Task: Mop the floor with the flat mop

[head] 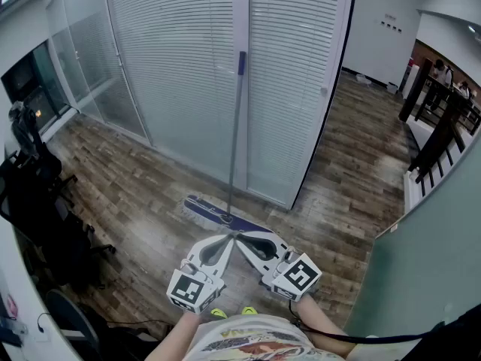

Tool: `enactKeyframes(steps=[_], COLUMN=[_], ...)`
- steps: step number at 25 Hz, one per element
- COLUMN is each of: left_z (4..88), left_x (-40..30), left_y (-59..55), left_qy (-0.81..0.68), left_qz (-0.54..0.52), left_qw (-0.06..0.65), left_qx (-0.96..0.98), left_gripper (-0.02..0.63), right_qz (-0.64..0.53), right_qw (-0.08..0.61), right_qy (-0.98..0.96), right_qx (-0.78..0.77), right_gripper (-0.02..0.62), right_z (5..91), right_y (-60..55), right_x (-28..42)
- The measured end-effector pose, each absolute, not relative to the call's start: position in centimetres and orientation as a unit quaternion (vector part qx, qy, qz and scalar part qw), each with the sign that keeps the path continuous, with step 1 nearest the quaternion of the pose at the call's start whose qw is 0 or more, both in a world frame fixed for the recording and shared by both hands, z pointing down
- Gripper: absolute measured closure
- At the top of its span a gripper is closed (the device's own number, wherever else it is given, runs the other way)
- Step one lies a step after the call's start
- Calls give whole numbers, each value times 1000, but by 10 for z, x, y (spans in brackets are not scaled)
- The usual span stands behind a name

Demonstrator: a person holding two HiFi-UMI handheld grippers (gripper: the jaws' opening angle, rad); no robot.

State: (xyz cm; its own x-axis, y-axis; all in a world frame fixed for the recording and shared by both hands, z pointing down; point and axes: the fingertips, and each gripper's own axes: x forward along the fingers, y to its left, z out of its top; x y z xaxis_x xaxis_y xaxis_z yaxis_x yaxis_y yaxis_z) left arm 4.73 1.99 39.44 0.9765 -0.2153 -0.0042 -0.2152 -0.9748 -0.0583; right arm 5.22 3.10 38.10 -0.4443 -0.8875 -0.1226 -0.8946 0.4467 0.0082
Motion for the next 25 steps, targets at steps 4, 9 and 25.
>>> enactKeyframes(steps=[4, 9, 25], left_z=[396, 393, 407], left_x=[47, 53, 87], left_y=[18, 17, 17], left_qy=[109, 112, 130], left_qz=[-1, -4, -23], left_qw=[27, 27, 39], left_qx=[-994, -993, -990], left_gripper=[595, 595, 595], right_qz=[40, 29, 17], right_qw=[51, 69, 74], right_qy=[850, 853, 860], right_qx=[-523, -516, -505], right_gripper=[565, 563, 563], right_z=[381, 381, 392], right_y=[30, 31, 29], right_x=[50, 57, 92])
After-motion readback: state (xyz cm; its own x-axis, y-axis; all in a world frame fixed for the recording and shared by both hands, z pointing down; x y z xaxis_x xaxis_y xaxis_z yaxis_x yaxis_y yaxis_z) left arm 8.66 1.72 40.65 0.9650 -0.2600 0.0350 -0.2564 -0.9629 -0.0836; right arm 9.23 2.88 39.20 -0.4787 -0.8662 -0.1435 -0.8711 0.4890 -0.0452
